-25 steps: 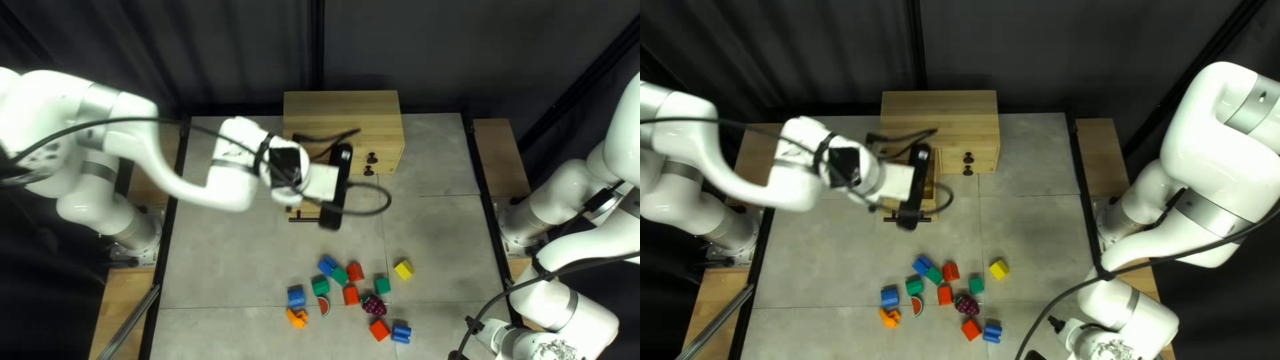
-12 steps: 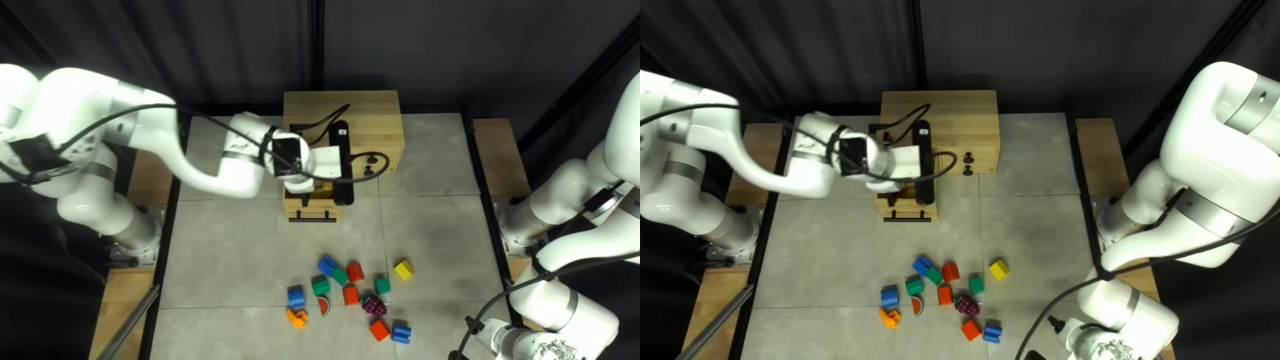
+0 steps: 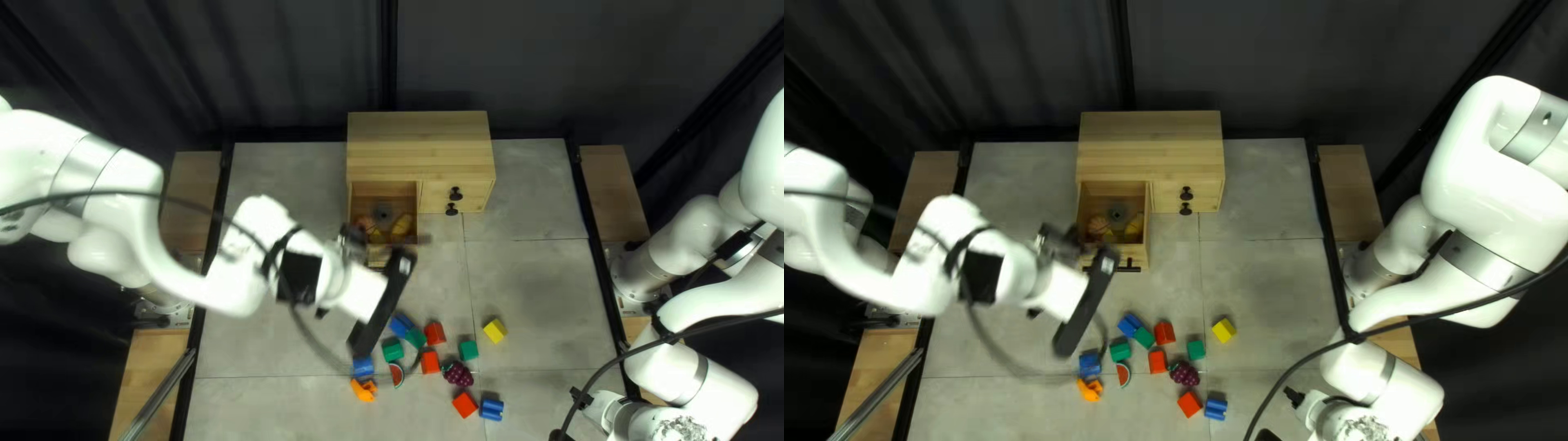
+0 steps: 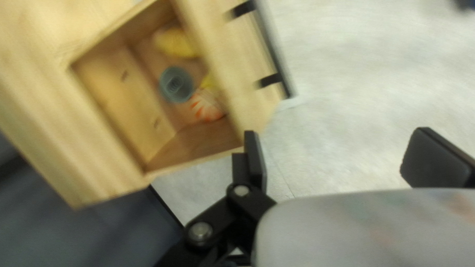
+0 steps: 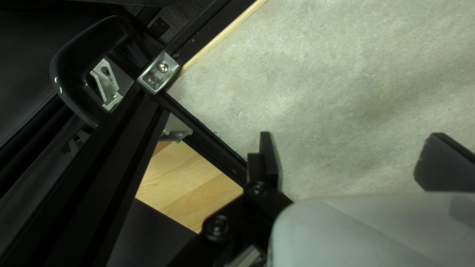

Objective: Open drawers and place objects into drawer and close

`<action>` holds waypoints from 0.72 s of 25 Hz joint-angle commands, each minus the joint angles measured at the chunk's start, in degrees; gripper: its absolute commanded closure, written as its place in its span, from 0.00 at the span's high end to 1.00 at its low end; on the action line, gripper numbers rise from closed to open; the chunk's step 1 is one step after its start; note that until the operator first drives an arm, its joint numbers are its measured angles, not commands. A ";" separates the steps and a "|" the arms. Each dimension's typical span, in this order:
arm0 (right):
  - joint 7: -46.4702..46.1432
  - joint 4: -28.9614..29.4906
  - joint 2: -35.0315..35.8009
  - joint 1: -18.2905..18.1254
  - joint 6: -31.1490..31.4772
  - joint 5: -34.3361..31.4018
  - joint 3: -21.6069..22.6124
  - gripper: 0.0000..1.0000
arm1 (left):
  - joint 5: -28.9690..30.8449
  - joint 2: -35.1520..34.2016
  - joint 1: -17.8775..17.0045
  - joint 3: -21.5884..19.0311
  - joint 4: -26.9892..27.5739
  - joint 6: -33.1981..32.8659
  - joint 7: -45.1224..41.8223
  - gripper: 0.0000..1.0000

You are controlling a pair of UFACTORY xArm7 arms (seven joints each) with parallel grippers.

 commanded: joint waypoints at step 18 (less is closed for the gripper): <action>0.00 0.00 0.00 0.00 0.00 0.00 0.00 1.00 | -2.76 8.41 -1.30 -1.70 2.64 -2.97 9.92 1.00</action>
